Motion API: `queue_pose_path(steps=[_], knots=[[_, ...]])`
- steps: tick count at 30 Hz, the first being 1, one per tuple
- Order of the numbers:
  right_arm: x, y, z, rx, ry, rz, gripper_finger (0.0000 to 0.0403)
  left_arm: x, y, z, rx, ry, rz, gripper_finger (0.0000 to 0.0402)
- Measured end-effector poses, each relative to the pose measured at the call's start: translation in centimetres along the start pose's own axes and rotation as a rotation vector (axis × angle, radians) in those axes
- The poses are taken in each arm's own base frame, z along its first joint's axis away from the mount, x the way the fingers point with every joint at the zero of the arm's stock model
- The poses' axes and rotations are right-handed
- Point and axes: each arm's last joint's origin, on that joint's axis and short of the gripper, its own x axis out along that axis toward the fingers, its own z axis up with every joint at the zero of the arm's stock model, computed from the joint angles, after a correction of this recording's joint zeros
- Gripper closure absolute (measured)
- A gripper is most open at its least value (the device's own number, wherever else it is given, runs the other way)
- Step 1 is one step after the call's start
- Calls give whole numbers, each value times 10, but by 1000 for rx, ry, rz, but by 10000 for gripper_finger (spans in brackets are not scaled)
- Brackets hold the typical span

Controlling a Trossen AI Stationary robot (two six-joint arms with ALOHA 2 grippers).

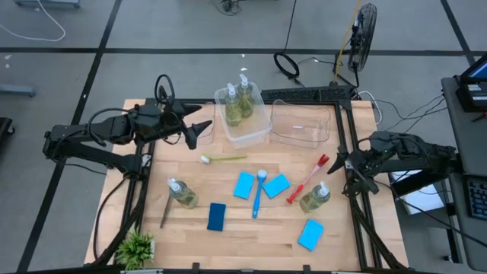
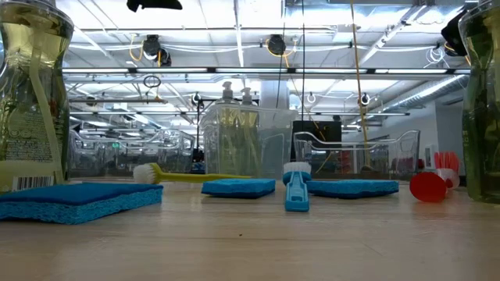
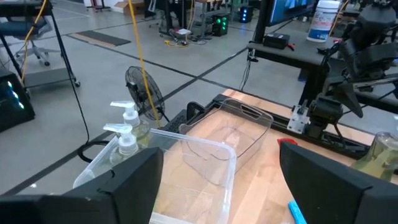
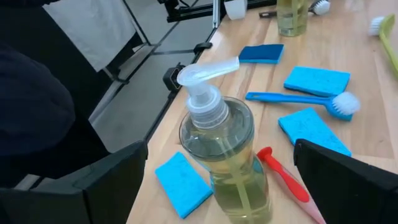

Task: Pick & Place Kitchen Sink Supplies
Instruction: Put the yellow dish soap into the white bin

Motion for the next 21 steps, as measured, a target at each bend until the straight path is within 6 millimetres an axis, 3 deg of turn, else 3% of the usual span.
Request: queue_pose_path(steps=[10, 21], knots=[[1, -2, 0, -11, -10, -51, 10, 0, 0, 0, -7, -1, 0, 83], [23, -14, -4, -18, -100, -7, 10, 0, 0, 0, -3, 0, 0, 98]])
